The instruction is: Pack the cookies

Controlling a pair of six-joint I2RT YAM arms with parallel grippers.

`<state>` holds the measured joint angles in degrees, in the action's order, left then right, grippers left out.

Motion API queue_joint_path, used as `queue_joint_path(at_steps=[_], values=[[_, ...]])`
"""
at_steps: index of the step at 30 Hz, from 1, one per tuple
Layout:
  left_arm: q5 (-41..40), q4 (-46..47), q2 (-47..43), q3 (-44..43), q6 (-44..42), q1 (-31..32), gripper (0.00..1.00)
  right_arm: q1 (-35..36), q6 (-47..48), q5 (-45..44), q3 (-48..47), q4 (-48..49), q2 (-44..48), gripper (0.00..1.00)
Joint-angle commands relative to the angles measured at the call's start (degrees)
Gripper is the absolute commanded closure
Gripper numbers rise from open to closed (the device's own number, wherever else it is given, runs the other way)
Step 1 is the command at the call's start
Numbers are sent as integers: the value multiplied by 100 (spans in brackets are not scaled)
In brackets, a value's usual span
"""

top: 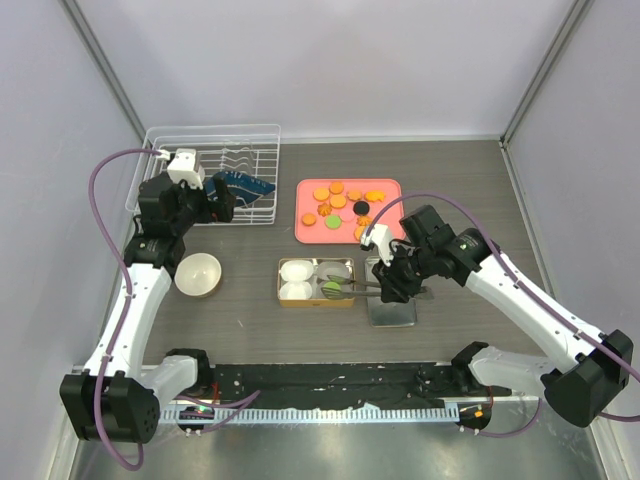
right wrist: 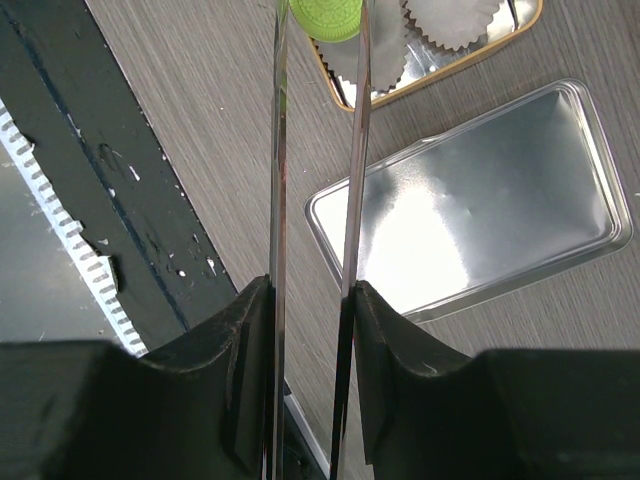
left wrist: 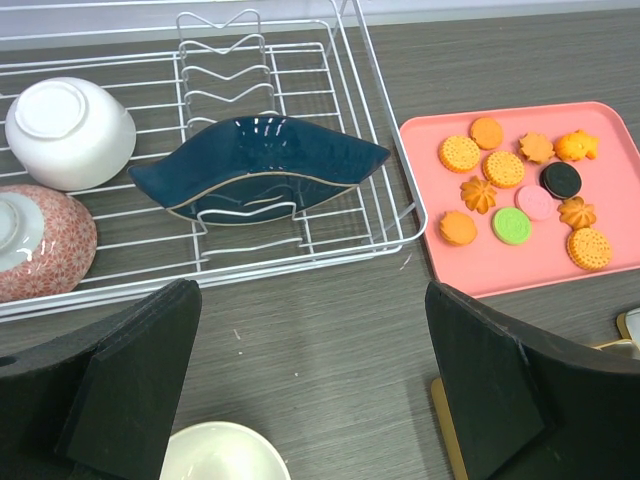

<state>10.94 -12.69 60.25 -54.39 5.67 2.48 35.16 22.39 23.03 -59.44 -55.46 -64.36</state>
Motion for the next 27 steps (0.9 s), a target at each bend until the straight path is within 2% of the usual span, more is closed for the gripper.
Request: queue_joint_path(at_steps=[1, 27], values=[[-57, 241, -40, 7, -58, -28, 0, 44, 46, -52, 29, 220, 99, 74], [-66, 249, -66, -1, -84, -28, 1, 79, 46, -220, 20, 308, -7, 63]])
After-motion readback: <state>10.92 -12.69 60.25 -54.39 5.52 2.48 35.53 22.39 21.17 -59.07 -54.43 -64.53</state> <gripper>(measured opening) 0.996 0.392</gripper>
